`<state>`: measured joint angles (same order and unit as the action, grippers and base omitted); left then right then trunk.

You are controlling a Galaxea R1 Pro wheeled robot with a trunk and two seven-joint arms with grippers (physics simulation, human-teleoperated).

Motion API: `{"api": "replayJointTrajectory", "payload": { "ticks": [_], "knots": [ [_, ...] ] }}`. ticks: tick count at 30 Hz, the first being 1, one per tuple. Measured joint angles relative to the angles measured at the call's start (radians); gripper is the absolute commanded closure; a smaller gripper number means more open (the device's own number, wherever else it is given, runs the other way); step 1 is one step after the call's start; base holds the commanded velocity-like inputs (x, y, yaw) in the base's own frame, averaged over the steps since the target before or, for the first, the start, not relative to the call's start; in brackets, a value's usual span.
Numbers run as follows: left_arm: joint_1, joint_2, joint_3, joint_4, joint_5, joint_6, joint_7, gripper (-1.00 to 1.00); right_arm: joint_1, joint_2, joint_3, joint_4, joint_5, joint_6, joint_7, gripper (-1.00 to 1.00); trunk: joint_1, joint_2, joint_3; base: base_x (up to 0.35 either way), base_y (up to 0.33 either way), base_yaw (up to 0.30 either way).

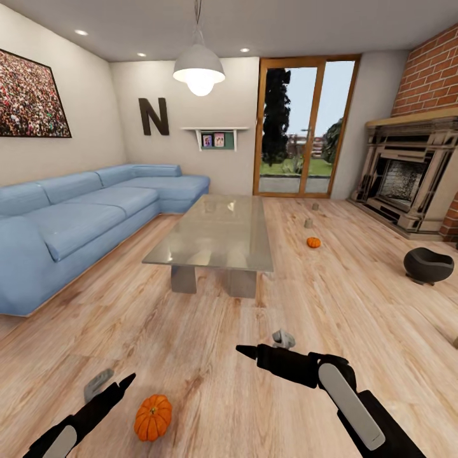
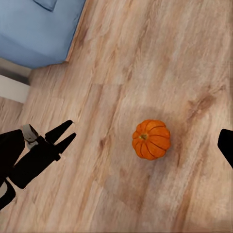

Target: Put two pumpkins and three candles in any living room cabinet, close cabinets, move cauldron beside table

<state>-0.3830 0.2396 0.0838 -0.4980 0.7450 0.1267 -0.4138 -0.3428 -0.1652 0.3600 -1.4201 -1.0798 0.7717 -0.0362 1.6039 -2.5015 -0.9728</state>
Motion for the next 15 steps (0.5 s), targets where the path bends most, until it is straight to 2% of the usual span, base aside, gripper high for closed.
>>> {"api": "replayJointTrajectory", "payload": {
  "ticks": [3, 6, 8, 12, 15],
  "knots": [
    [-0.017, 0.017, -0.013, -0.002, -0.016, 0.017, -0.017, -1.00, 0.000, -0.005, -0.017, -0.017, -0.019, 0.017, 0.015, -1.00, 0.000, 0.000, 0.000, 0.000, 0.000, 0.000],
    [-0.034, 0.034, -0.009, -0.004, -0.032, 0.034, -0.034, -1.00, 0.000, -0.004, -0.033, -0.034, -0.039, 0.033, 0.030, -1.00, 0.000, 0.000, 0.000, 0.000, 0.000, 0.000],
    [-0.023, 0.045, 0.002, -0.015, -0.021, 0.045, -0.043, -1.00, 0.000, 0.000, -0.026, -0.045, -0.053, 0.044, 0.041, -1.00, 0.000, 0.000, 0.000, 0.000, 0.000, 0.000],
    [-0.022, 0.068, 0.001, -0.037, 0.003, 0.067, -0.055, -1.00, 0.000, -0.003, -0.030, -0.068, -0.080, 0.067, 0.061, -1.00, 0.000, 0.000, 0.000, 0.000, 0.000, 0.000],
    [-0.023, 0.071, 0.008, -0.023, 0.009, 0.084, -0.055, -1.00, 0.000, -0.001, -0.027, -0.085, -0.100, 0.083, 0.072, -1.00, 0.000, 0.000, 0.000, 0.000, 0.000, 0.000]
  ]
}}
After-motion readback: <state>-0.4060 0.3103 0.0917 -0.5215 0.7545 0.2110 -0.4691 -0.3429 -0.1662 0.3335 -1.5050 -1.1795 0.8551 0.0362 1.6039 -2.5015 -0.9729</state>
